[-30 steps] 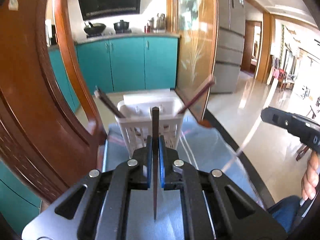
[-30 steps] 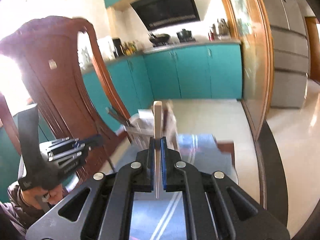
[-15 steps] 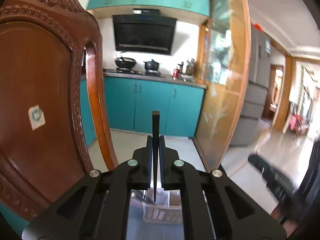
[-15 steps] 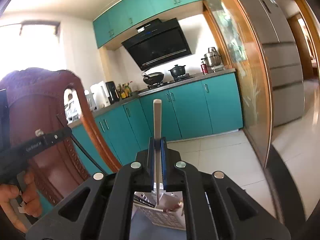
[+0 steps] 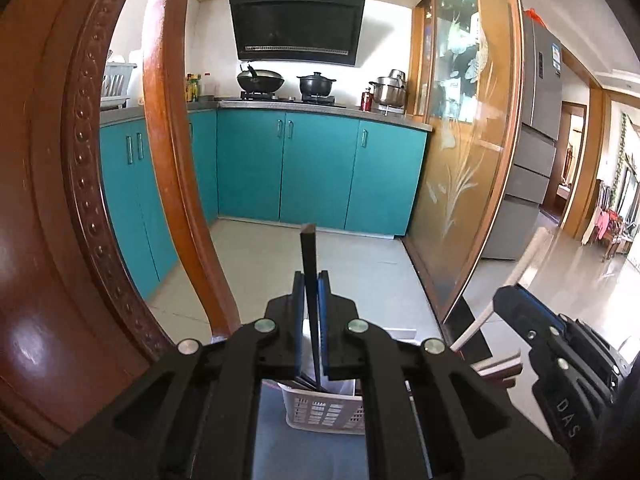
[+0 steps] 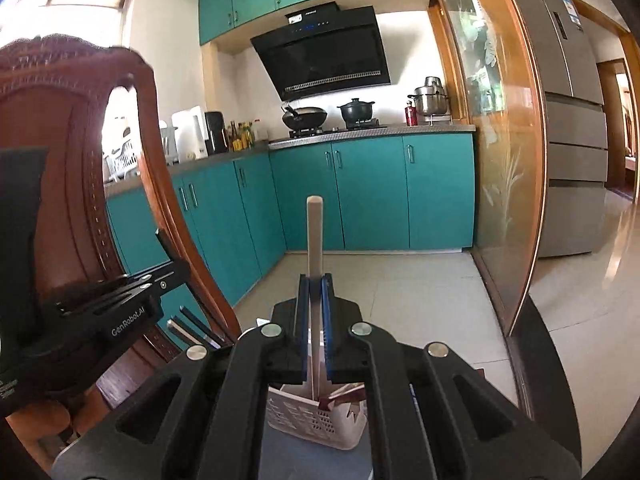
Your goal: Organize utensils
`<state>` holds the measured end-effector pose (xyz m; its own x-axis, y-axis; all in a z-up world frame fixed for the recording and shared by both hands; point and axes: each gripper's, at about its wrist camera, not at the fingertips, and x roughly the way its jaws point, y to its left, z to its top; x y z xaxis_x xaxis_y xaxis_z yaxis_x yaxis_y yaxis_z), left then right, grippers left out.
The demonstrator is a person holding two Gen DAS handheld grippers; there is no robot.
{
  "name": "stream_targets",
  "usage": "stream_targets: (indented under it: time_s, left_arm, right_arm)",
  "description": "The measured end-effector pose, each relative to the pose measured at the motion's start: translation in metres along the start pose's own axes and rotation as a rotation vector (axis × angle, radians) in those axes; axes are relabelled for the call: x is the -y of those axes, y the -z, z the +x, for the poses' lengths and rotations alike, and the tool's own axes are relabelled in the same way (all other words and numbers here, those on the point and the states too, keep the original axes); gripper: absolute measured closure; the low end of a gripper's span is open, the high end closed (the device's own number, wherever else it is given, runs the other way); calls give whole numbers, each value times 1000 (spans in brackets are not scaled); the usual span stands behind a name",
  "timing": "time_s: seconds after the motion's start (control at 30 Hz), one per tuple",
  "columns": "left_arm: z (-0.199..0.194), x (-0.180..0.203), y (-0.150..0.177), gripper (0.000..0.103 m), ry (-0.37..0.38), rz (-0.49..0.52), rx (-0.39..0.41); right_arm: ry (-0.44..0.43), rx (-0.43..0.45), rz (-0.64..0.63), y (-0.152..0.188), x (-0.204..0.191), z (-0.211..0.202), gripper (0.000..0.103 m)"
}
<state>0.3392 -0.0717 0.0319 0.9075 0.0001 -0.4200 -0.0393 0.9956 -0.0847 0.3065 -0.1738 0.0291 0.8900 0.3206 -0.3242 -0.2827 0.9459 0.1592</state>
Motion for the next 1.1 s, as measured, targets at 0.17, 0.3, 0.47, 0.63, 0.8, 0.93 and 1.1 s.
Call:
stream_targets:
  time_s: [0.17,0.3,0.47,0.63,0.8,0.93,1.1]
  left_arm:
    - [2,0,6,96,13,6,-6]
    - [2,1,8,95,12,22,-10]
    - [-18,-3,15,87,12,35,3]
    - [-58,-5,30,68,-6,79,55]
    - [-109,-10,66,33,26,74,85]
    - [-138,-15,99,25,50,98,71]
    - [-167,-27,131,17,67,136,26]
  right_arm:
    - [12,-30,-17,6,-5,8,97]
    - [22,-34,-11,7,-5,7,92]
    - [-5,54,13,-5,-2,-24,64]
    - [-11,183,5,-13,-4,-78,35]
    - [54,244,-58,11,-11,-126,6]
    - [171,223,-88,65,-6,-158,3]
    - [158,101,23,106,3,-184,3]
